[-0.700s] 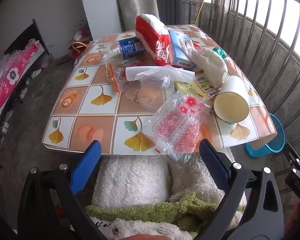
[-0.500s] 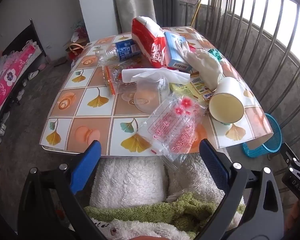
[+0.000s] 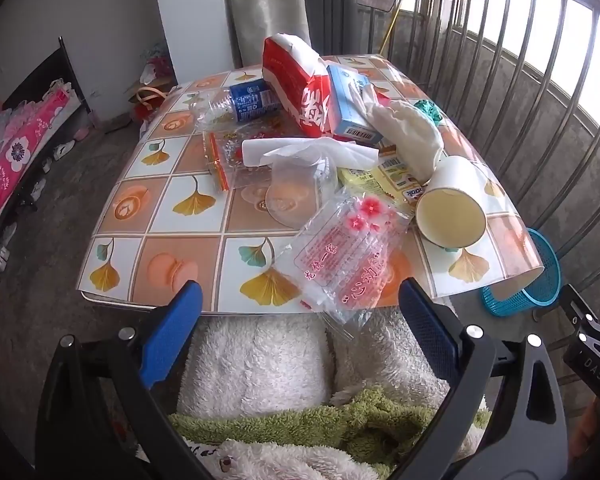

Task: Collect trash

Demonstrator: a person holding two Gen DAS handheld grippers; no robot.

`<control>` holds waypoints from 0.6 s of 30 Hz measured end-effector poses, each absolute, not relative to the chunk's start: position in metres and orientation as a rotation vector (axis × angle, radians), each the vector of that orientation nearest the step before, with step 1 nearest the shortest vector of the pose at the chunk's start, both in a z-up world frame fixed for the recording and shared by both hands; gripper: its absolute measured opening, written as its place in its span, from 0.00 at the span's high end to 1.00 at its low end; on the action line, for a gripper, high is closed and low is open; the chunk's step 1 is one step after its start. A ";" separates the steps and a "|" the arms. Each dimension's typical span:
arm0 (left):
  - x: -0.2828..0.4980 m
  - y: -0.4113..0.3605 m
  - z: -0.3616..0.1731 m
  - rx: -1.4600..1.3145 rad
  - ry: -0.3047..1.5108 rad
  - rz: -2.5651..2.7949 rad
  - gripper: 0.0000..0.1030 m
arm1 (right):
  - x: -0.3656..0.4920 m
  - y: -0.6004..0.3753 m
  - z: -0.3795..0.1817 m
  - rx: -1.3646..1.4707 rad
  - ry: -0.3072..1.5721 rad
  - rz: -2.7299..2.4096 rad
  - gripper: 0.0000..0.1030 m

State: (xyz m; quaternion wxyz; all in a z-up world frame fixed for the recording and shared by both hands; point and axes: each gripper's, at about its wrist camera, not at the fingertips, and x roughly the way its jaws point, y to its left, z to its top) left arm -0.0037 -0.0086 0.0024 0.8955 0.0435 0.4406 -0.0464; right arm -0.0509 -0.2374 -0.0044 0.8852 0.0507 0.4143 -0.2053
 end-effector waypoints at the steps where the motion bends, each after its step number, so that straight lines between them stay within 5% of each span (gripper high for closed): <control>1: -0.005 -0.008 0.002 0.091 0.912 -0.096 0.09 | -0.051 -0.237 -0.004 0.106 0.860 -0.427 0.06; 18: -0.002 -0.001 0.000 0.091 0.919 -0.089 0.09 | -0.051 -0.238 -0.002 0.116 0.856 -0.423 0.06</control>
